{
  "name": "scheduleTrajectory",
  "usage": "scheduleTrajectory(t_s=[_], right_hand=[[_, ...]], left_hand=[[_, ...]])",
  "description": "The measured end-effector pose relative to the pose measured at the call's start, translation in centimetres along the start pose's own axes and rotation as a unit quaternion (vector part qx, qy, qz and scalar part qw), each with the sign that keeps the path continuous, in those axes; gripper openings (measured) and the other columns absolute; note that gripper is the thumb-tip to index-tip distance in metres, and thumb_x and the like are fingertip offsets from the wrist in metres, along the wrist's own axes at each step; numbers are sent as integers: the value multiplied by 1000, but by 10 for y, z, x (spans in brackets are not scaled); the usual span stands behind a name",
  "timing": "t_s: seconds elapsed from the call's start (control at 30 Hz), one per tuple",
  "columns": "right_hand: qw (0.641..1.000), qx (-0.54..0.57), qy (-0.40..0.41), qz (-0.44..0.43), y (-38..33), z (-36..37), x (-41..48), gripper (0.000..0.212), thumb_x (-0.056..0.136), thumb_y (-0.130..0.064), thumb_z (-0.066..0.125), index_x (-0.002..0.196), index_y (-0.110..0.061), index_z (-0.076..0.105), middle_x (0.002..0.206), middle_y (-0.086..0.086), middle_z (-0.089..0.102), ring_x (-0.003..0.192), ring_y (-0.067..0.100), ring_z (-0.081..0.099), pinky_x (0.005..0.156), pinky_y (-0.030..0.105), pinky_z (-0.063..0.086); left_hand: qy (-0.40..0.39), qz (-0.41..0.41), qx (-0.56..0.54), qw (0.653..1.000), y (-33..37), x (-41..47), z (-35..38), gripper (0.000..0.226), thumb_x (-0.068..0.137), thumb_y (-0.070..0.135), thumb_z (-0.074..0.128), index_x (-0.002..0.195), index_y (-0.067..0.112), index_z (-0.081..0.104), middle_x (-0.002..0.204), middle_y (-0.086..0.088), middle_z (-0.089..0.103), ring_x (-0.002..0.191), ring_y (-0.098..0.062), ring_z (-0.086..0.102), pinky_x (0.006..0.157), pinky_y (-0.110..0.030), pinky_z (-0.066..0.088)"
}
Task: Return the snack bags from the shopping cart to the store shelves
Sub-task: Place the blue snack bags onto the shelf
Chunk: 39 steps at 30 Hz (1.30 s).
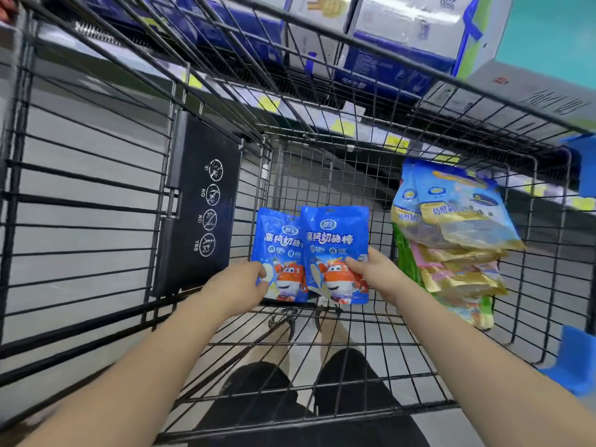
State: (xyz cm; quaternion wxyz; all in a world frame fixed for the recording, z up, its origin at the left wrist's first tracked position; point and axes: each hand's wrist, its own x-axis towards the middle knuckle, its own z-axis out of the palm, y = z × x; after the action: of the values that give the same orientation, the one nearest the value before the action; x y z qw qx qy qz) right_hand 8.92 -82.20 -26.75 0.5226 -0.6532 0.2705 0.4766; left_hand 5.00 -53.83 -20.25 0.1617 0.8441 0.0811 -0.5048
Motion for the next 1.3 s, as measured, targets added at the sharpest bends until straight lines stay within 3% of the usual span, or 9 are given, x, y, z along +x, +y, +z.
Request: scheduleTrajectory(t_s=[0.17,0.27,0.43,0.53,0.63,0.77,0.93,1.07,1.3], right_hand=[[1000,-4,19,5,8,-30,-12,19,98,-21,67,116,-20,60,111,4,76,96,23,76,83,44,63],[1000,10,29,-5,15,-39,-18,23,98,-23,67,119,-22,60,115,4,75,101,25,75,91,53,59],[998,-10,51,-35,23,-44,-29,25,98,-25,66,122,-29,62,116,-5,75,105,18,73,96,50,57],[998,-1,50,-34,25,-44,-34,20,99,-24,66,116,-32,63,114,-7,76,104,18,73,96,49,57],[999,2,41,-33,25,-44,-38,20,99,-23,66,117,-32,62,114,-6,76,103,18,74,95,48,58],[999,0,29,-23,25,-48,-41,28,99,-25,66,126,-24,60,115,-3,76,101,19,75,93,49,59],[999,-31,15,-12,23,-60,-44,31,97,-32,68,125,-28,59,114,-3,76,98,19,76,88,48,61],[1000,17,19,-19,22,-64,-43,27,99,-25,65,125,-24,59,115,-1,76,98,20,76,87,45,62],[999,24,24,-13,29,-64,-44,29,98,-24,66,127,-22,59,117,0,76,100,20,76,88,45,61]], left_hand=[[50,-54,-64,995,6,18,14,42,93,31,56,131,15,50,130,-9,56,115,-28,57,93,-39,50],[70,-87,-165,980,6,32,24,41,86,27,62,123,12,54,120,-10,61,107,-29,62,89,-40,52],[117,-145,-241,952,10,55,42,45,78,30,67,118,13,57,118,-12,60,99,-28,64,85,-39,55],[136,-180,-253,941,19,62,48,48,78,30,73,118,9,55,119,-14,55,105,-31,61,89,-43,55],[138,-220,-221,940,32,67,53,54,80,41,72,120,9,55,121,-14,58,114,-33,55,84,-36,48],[117,-266,-298,909,47,74,58,62,84,37,72,130,6,47,131,-18,48,124,-35,47,95,-40,43],[123,-256,-299,911,46,88,62,61,80,36,75,126,5,51,130,-17,53,119,-33,51,89,-40,47],[122,-240,-263,927,52,89,62,62,86,29,71,134,3,41,138,-18,39,128,-33,42,99,-38,39],[62,-146,-251,955,45,87,57,58,83,32,75,128,5,50,127,-12,57,113,-29,56,88,-34,45]])
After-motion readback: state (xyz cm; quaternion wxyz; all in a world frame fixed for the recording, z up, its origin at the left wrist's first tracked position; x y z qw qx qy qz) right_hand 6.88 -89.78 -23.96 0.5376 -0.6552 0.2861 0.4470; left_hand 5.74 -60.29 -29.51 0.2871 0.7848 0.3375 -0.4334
